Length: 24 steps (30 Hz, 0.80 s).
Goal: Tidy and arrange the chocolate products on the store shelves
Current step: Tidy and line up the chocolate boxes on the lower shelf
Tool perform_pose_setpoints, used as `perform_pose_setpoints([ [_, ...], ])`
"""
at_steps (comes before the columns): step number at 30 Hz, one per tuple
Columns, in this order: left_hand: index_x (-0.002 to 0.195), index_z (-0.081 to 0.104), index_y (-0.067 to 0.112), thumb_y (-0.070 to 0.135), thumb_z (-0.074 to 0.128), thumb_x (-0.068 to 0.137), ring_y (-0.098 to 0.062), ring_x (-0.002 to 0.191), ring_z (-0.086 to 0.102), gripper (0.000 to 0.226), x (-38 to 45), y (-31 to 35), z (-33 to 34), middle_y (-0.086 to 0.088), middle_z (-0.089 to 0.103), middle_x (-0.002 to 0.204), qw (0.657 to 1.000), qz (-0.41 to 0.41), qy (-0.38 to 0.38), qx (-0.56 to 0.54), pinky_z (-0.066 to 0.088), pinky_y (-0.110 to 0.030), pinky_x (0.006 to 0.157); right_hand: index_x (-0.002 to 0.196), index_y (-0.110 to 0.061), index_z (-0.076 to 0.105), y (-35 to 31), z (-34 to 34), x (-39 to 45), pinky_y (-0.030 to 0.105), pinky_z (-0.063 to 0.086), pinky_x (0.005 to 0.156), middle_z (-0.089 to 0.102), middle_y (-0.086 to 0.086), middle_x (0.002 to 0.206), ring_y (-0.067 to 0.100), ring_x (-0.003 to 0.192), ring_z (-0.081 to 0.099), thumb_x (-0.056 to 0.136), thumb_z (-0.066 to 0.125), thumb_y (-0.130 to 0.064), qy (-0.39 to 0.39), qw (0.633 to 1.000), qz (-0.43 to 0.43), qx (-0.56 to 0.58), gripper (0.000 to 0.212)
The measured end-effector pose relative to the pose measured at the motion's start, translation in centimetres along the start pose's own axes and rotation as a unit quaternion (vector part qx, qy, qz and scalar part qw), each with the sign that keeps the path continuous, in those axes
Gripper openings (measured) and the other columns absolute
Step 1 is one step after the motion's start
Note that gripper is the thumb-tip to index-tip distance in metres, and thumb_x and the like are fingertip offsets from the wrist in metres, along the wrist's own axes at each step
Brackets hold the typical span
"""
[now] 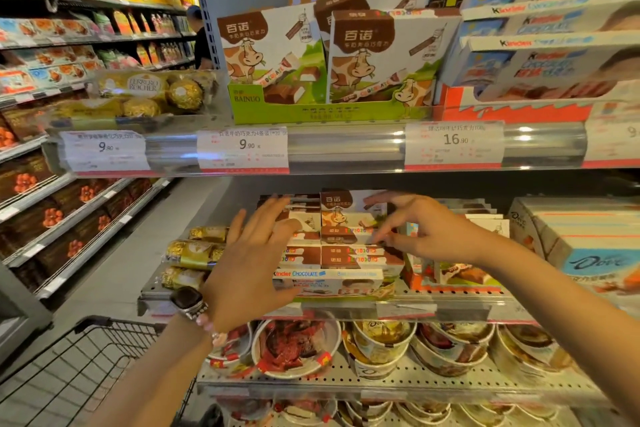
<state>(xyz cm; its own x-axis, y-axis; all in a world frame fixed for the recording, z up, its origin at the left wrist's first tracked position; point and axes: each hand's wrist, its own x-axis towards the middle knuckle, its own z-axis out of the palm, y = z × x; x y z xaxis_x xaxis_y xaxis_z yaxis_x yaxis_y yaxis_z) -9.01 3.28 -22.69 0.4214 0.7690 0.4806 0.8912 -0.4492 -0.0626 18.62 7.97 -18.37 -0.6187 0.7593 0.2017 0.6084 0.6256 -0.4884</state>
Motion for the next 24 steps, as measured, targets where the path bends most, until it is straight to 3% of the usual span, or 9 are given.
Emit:
perform_pose_setpoints([
  [7,0.110,0.048,0.035,0.071,0.050,0.062,-0.022,0.139,0.016,0.060,1.0,1.1,0.6,-0.004,0.041,0.143,0.999,0.019,0.000,-0.048,0.017,-0.059,0.106,0.103,-0.035,0.072,-0.5,0.1,1.6,0.036,0.040,0.102,0.050,-0.009,0.139,0.006,0.125,0.046,0.087,0.064,-0.029,-0.038,0.985,-0.018,-0.168,0.019],
  [11,0.106,0.059,0.031,0.065,0.054,0.064,-0.017,0.138,0.013,0.055,1.2,1.1,0.6,-0.001,0.044,0.140,0.996,0.001,-0.005,-0.092,0.021,-0.061,0.105,0.108,-0.028,0.072,-0.6,0.4,2.8,0.030,0.035,0.101,0.061,-0.015,0.123,-0.013,0.114,0.038,0.089,0.062,-0.027,-0.081,0.978,-0.027,-0.189,0.022],
  [15,0.110,0.061,0.026,0.056,0.068,0.064,-0.010,0.138,0.001,0.055,1.2,1.3,0.2,0.002,0.037,0.145,0.993,-0.025,-0.038,-0.105,0.016,-0.054,0.109,0.108,-0.025,0.071,-0.8,0.3,3.6,0.022,0.042,0.094,0.054,-0.011,0.136,0.003,0.120,0.051,0.089,0.061,-0.023,-0.114,0.974,-0.041,-0.194,0.022],
  [20,0.113,0.060,0.027,0.049,0.074,0.069,0.000,0.136,-0.010,0.051,1.1,1.3,0.2,0.007,0.031,0.148,0.992,-0.037,-0.063,-0.102,0.010,-0.052,0.114,0.107,-0.023,0.072,-0.3,0.1,4.3,0.034,0.047,0.096,0.027,-0.011,0.154,0.008,0.131,0.042,0.087,0.063,-0.020,-0.135,0.974,-0.043,-0.179,0.022],
  [24,0.105,0.062,0.028,0.048,0.076,0.068,0.001,0.135,-0.011,0.044,1.1,1.1,0.1,0.008,0.030,0.148,0.990,-0.028,-0.054,-0.125,0.008,-0.050,0.113,0.108,-0.019,0.071,-0.2,0.1,5.0,0.036,0.048,0.096,0.043,-0.010,0.145,0.010,0.130,0.043,0.085,0.065,-0.021,-0.145,0.971,-0.039,-0.184,0.024],
])
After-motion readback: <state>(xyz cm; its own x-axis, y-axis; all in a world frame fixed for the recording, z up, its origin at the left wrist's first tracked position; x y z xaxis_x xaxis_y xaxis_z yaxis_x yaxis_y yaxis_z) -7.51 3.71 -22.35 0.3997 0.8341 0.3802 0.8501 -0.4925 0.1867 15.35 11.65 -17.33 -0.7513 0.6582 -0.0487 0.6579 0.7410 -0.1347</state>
